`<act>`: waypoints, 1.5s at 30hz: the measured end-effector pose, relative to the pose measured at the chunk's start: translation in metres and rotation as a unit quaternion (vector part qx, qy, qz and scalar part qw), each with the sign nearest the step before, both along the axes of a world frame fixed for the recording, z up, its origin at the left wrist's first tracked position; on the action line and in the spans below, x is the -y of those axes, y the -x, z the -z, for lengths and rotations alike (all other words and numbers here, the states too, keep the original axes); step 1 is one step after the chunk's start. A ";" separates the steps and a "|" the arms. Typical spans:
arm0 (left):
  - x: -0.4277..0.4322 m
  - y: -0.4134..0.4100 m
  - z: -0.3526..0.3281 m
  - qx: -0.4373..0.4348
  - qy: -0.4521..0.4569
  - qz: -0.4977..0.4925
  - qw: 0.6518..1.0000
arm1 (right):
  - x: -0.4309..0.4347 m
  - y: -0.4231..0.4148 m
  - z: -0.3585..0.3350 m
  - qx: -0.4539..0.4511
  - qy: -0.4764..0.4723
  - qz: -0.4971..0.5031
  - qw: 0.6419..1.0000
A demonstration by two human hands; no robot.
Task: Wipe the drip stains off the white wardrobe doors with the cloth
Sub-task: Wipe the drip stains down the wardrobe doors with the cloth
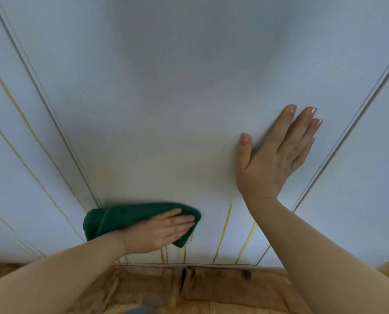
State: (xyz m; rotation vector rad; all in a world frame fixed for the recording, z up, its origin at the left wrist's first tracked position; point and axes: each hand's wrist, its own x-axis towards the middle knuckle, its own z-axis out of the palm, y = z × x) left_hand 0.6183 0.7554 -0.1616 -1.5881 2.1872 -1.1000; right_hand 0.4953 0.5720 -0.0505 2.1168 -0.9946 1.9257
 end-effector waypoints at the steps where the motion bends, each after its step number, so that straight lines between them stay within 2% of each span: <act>1: -0.005 0.001 0.006 0.021 -0.043 0.002 0.999 | 0.001 0.000 0.000 -0.001 0.005 0.002 1.000; 3: -0.011 -0.002 0.004 0.026 -0.044 0.008 0.999 | 0.002 0.001 0.000 -0.007 0.010 0.005 1.000; 6: -0.008 -0.005 -0.036 -0.103 0.118 0.016 0.988 | 0.003 0.000 0.001 -0.002 0.011 0.006 1.000; 8: 0.005 0.000 -0.069 -0.191 0.245 0.020 0.951 | 0.003 -0.002 0.001 0.003 0.017 0.013 1.000; 10: 0.023 0.006 -0.080 -0.212 0.305 0.020 0.928 | 0.004 -0.005 0.002 0.008 0.024 0.021 0.999; 11: 0.030 0.010 -0.072 -0.183 0.285 0.024 0.941 | 0.004 -0.005 0.002 0.008 0.026 0.025 0.999; 12: 0.035 0.013 -0.052 -0.140 0.223 0.024 0.964 | 0.005 -0.005 0.002 0.006 0.027 0.026 0.999; 14: 0.031 0.016 -0.003 -0.051 0.044 0.003 0.998 | 0.005 -0.004 0.002 0.006 0.024 0.029 0.999; 16: 0.016 0.015 0.028 -0.005 -0.091 0.007 0.996 | 0.005 -0.004 0.002 0.006 0.027 0.029 0.999; 18: 0.001 0.010 0.033 0.006 -0.153 -0.001 0.988 | 0.005 -0.005 0.003 0.005 0.032 0.030 0.999; 19: -0.003 0.006 0.030 -0.005 -0.149 -0.008 0.989 | 0.005 -0.004 0.003 0.005 0.034 0.032 0.999; 21: -0.006 0.000 0.010 -0.064 -0.045 0.014 0.997 | 0.006 -0.004 0.003 0.007 0.031 0.035 0.999; 24: 0.004 0.002 -0.025 -0.133 0.097 0.028 0.986 | 0.005 -0.005 0.003 0.016 0.033 0.041 0.999; 26: 0.015 0.006 -0.026 -0.151 0.123 0.017 0.981 | 0.007 -0.008 0.004 0.022 0.038 0.046 0.998; 27: 0.017 0.009 -0.015 -0.133 0.102 0.014 0.986 | 0.008 -0.008 0.004 0.022 0.041 0.053 0.997; 29: 0.013 0.010 0.018 -0.064 -0.006 -0.010 0.998 | 0.011 -0.007 0.006 0.011 0.052 0.068 0.996; 32: 0.006 0.023 0.047 -0.039 -0.157 -0.051 0.985 | 0.011 -0.006 0.007 -0.012 0.057 0.072 0.996; 35: 0.008 0.030 0.037 -0.120 -0.223 -0.079 0.964 | 0.006 0.000 0.005 -0.038 0.027 0.050 0.998; 38: 0.004 0.040 0.017 -0.250 -0.154 -0.077 0.953 | 0.001 0.016 0.002 -0.074 -0.009 0.001 0.997; 40: 0.001 0.051 0.007 -0.358 -0.079 -0.086 0.926 | -0.010 0.033 -0.003 -0.078 -0.048 -0.090 0.992; 41: -0.001 0.060 -0.002 -0.450 -0.046 -0.088 0.887 | -0.016 0.042 -0.002 -0.076 -0.068 -0.144 0.984; 42: -0.001 0.067 -0.013 -0.577 0.000 -0.103 0.810 | -0.023 0.050 0.002 -0.077 -0.084 -0.188 0.975; 43: -0.003 0.078 -0.026 -0.678 0.021 -0.161 0.717 | -0.031 0.061 0.008 -0.085 -0.107 -0.219 0.966; 44: -0.002 0.087 -0.039 -0.759 0.023 -0.224 0.611 | -0.039 0.071 0.015 -0.097 -0.149 -0.249 0.952; 45: 0.000 0.093 -0.046 -0.807 0.047 -0.257 0.529 | -0.047 0.079 0.021 -0.110 -0.217 -0.281 0.928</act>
